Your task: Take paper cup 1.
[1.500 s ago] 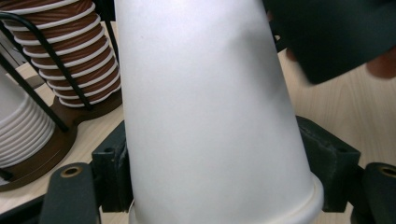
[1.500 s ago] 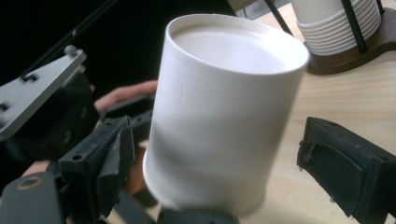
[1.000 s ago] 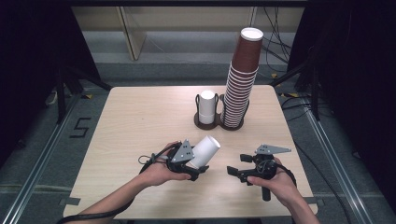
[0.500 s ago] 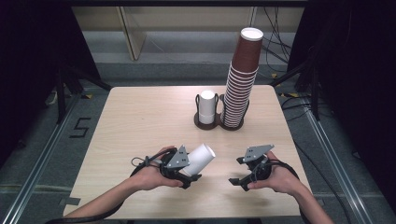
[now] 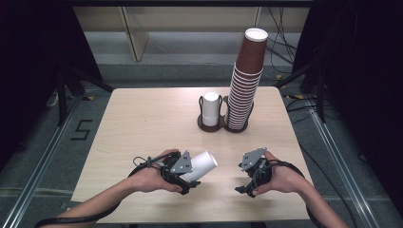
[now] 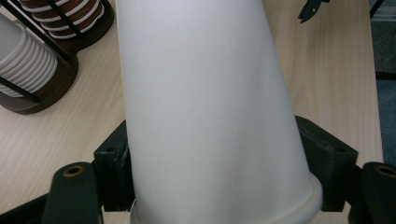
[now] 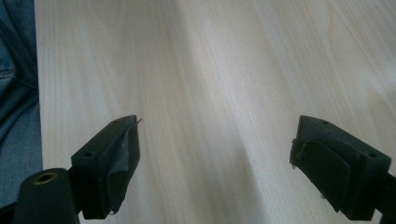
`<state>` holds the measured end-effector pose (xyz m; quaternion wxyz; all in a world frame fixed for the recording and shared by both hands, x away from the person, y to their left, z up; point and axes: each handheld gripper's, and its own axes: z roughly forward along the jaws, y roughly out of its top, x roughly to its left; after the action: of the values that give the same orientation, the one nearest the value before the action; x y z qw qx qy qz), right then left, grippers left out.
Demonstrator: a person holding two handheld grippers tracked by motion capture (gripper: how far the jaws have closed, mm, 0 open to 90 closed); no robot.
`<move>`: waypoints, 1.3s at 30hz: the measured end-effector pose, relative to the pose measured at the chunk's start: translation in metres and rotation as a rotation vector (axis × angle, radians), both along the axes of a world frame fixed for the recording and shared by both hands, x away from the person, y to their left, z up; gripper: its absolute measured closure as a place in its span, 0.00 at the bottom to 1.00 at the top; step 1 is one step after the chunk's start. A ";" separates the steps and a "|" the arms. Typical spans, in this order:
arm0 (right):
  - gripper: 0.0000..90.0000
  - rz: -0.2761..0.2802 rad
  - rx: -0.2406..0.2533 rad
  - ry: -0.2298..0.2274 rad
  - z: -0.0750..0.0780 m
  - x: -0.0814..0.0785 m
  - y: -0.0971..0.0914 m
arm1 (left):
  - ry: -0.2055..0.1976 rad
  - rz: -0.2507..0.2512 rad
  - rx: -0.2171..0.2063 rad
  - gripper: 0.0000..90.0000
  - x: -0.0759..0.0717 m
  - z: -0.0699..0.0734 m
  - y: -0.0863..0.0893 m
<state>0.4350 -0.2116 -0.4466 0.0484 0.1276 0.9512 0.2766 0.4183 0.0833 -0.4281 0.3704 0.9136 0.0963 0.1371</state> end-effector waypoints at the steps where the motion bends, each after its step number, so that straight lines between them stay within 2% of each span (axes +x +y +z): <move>1: 0.17 0.039 0.001 -0.028 0.002 0.002 0.000 | -0.001 -0.012 0.011 0.29 0.000 0.002 0.000; 2: 0.17 0.039 0.001 -0.028 0.002 0.002 0.000 | -0.001 -0.012 0.011 0.29 0.000 0.002 0.000; 3: 0.18 0.019 0.002 0.002 0.002 0.000 0.001 | -0.001 -0.020 0.019 0.29 0.000 0.003 0.000; 4: 0.18 0.059 0.001 -0.029 0.004 0.002 0.002 | 0.000 -0.027 0.028 0.29 0.000 0.003 -0.001; 6: 0.18 0.079 -0.006 -0.032 0.005 0.002 0.006 | 0.000 -0.034 0.039 0.29 -0.001 0.003 -0.001; 7: 0.18 0.094 -0.009 -0.027 0.005 0.002 0.008 | 0.001 -0.062 0.074 0.29 -0.001 0.004 -0.002; 9: 0.18 0.094 -0.015 -0.031 0.005 0.002 0.009 | 0.003 -0.064 0.075 0.30 -0.002 0.003 -0.003; 10: 0.18 0.110 -0.021 -0.035 0.005 0.002 0.011 | 0.003 -0.086 0.102 0.30 -0.002 0.004 -0.003; 11: 0.18 0.122 -0.028 -0.021 0.006 0.003 0.015 | 0.014 -0.100 0.113 0.30 -0.004 0.003 -0.005; 12: 0.18 0.125 -0.031 -0.025 0.007 0.003 0.016 | 0.009 -0.109 0.125 0.30 -0.004 0.003 -0.006; 16: 0.18 0.150 -0.040 -0.030 0.010 0.003 0.022 | 0.031 -0.125 0.145 0.30 -0.005 0.000 -0.009; 17: 0.18 0.144 -0.047 -0.017 0.011 0.002 0.026 | 0.018 -0.140 0.186 0.30 -0.006 -0.002 -0.012; 18: 0.18 0.144 -0.047 -0.017 0.011 0.002 0.026 | 0.018 -0.140 0.186 0.30 -0.006 -0.002 -0.012; 19: 0.18 0.180 -0.048 -0.032 0.012 0.004 0.030 | 0.018 -0.154 0.210 0.30 -0.008 -0.002 -0.014; 20: 0.18 0.184 -0.046 -0.034 0.013 0.004 0.032 | 0.021 -0.160 0.218 0.30 -0.008 -0.003 -0.015; 22: 0.18 0.163 -0.052 -0.020 0.015 0.002 0.034 | 0.030 -0.154 0.209 0.30 -0.010 -0.004 -0.017; 23: 0.18 0.191 -0.042 -0.030 0.017 0.000 0.040 | 0.025 -0.174 0.241 0.30 -0.009 -0.004 -0.018; 24: 0.18 0.191 -0.042 -0.030 0.017 0.000 0.040 | 0.025 -0.174 0.241 0.30 -0.009 -0.004 -0.018; 25: 0.18 0.231 -0.028 -0.050 0.020 0.000 0.046 | 0.026 -0.178 0.250 0.30 -0.009 -0.005 -0.020; 28: 0.18 0.248 -0.026 -0.059 0.022 -0.002 0.053 | 0.029 -0.174 0.247 0.30 -0.010 -0.008 -0.023; 29: 0.18 0.267 -0.021 -0.065 0.025 -0.003 0.059 | 0.027 -0.180 0.257 0.30 -0.010 -0.008 -0.025; 32: 0.18 0.278 -0.022 -0.066 0.028 -0.005 0.064 | 0.027 -0.188 0.268 0.30 -0.009 -0.009 -0.027; 33: 0.18 0.259 -0.026 -0.052 0.028 -0.007 0.065 | 0.028 -0.189 0.269 0.30 -0.009 -0.010 -0.028; 35: 0.18 0.298 -0.030 -0.072 0.030 -0.005 0.073 | 0.029 -0.199 0.283 0.30 -0.009 -0.010 -0.030; 37: 0.18 0.306 -0.036 -0.072 0.030 -0.004 0.076 | 0.025 -0.204 0.288 0.30 -0.010 -0.011 -0.032; 38: 0.18 0.287 -0.032 -0.056 0.030 -0.005 0.077 | 0.033 -0.202 0.282 0.30 -0.010 -0.011 -0.033; 39: 0.18 0.317 -0.035 -0.076 0.029 -0.003 0.079 | 0.041 -0.213 0.276 0.30 -0.011 -0.012 -0.034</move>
<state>0.4318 -0.1325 -0.4176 0.0424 -0.0358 0.9616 0.2689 0.4076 0.0488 -0.4404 0.2521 0.9634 -0.0132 0.0901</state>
